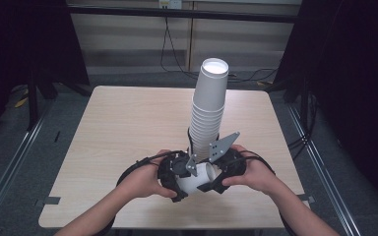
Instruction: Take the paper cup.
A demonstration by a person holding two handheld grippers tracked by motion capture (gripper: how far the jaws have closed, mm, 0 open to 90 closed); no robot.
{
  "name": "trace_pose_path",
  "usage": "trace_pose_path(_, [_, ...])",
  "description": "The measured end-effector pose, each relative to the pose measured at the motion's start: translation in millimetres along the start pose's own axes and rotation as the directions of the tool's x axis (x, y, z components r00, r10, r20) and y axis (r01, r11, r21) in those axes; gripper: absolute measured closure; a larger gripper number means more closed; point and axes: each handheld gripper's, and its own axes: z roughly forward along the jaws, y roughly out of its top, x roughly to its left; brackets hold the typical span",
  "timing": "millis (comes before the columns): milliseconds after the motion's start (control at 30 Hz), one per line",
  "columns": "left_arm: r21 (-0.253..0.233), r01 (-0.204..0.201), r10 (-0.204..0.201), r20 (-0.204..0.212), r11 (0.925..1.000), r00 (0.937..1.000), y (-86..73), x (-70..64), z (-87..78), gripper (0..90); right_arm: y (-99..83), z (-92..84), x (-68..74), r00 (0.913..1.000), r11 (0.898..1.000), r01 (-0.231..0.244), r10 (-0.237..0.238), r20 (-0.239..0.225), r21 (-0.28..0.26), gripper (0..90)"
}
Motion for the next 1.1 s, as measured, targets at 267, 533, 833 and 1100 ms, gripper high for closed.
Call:
trace_pose_path(267, [-0.004, -0.021, 0.021, 0.01, 0.9998, 0.9997, 2.1, 0.3, -2.1, 18.5, -1.8, -4.1, 1.2, 0.9999, 0.999, 0.013, -0.013, -0.004, -0.045, 24.5])
trace_pose_path(533, [0.0, -0.039, 0.039, 0.003, 0.9993, 0.9993, 6.7, -1.0, -1.9, 19.8, -1.1, -5.7, 3.1, 1.0, 0.999, -0.004, 0.004, 0.008, -0.036, 22.3])
trace_pose_path(833, [-0.023, -0.018, 0.019, 0.022, 0.9996, 0.9996, 6.9, -1.4, -2.5, 19.0, -2.1, -2.6, 2.9, 0.9998, 0.998, -0.018, 0.017, -0.012, -0.064, 23.1])
trace_pose_path(1100, [-0.167, -0.004, 0.01, 0.033, 0.9859, 0.9994, 1.8, 5.2, -11.3, 15.0, -0.9, -8.6, 4.0, 0.9999, 0.997, -0.005, 0.006, 0.011, -0.076, 23.1])
